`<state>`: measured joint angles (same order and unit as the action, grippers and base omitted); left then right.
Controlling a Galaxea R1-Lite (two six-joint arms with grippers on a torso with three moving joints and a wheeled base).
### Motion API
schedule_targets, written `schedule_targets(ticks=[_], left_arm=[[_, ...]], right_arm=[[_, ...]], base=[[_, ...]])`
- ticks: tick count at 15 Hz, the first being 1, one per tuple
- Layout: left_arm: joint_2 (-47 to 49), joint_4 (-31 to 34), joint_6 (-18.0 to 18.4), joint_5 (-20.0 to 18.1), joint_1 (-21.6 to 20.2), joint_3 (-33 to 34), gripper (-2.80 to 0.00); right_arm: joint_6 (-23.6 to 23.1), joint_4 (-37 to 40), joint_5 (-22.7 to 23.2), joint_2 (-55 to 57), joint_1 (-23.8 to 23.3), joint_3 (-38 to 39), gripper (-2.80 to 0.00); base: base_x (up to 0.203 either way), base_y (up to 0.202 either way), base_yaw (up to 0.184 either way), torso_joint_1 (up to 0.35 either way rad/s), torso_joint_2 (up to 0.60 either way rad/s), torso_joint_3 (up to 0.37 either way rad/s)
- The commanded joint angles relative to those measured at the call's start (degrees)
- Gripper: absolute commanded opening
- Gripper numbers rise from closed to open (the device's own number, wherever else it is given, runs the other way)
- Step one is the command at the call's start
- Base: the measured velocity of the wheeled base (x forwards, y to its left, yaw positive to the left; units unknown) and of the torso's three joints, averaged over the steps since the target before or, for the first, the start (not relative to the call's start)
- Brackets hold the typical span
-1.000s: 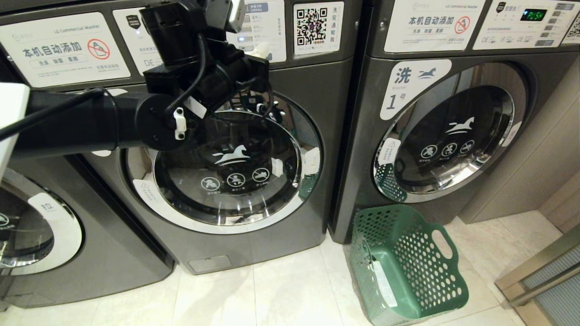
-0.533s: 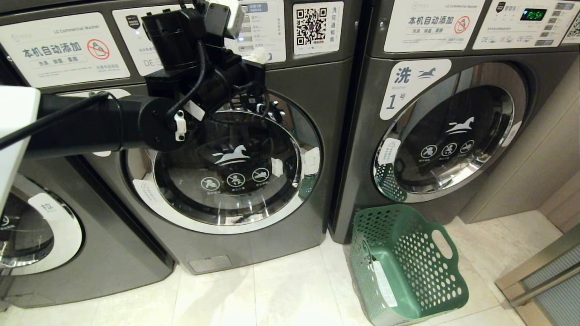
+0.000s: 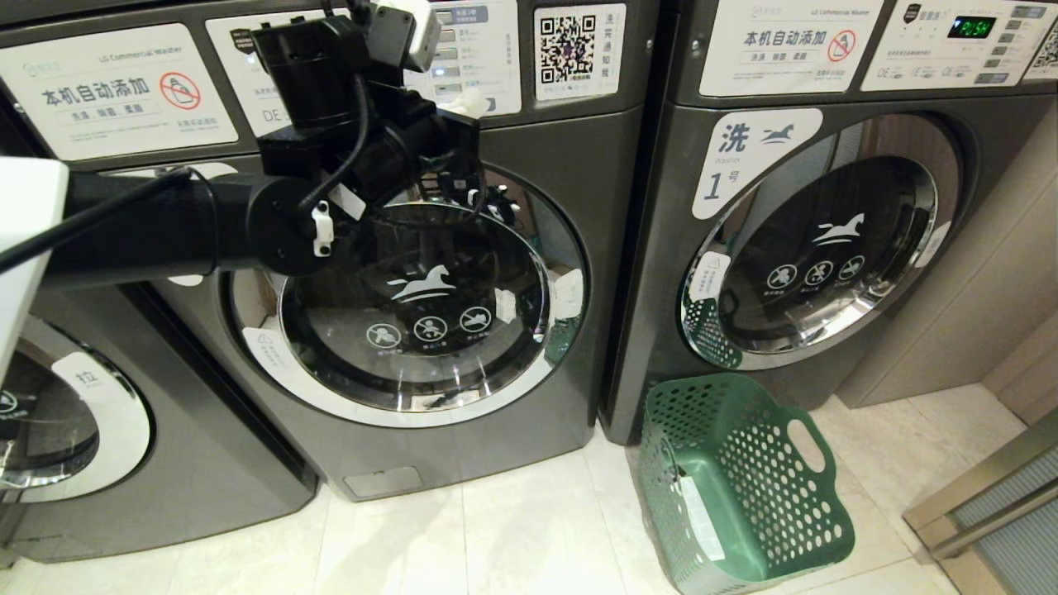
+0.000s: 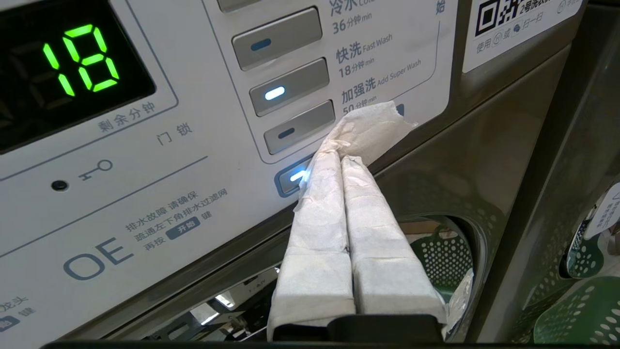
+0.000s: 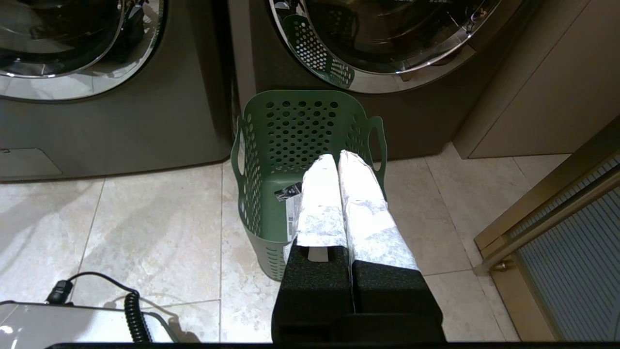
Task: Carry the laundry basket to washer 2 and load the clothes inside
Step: Press the washing machine switch
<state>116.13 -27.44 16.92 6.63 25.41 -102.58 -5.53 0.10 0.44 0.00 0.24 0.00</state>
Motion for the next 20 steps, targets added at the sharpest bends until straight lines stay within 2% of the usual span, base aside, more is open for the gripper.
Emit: schedule_targets(ticks=[1,7,20], left_arm=[[-0.2,-0.2,0.1,0.2,-0.1,-0.1,-2.8],[-0.2,0.8,0.2,0.2,-0.1,-2.0,-2.8],[-1.5,1.3,0.3,0.2,0.0,-1.3,-2.8]], right_arm=[[-0.1,0.0,0.1,0.1,0.0,0.0,-2.8],[-0.1,0.0,0.1,0.1,0.0,0.0,-2.8],[-0.1,0.0,0.1,0.1,0.0,0.0,-2.8]], base=[[0.0,0.0,0.0,0.0,0.0,0.0],[0.0,0.0,0.0,0.0,0.0,0.0],[0.0,0.0,0.0,0.0,0.0,0.0]])
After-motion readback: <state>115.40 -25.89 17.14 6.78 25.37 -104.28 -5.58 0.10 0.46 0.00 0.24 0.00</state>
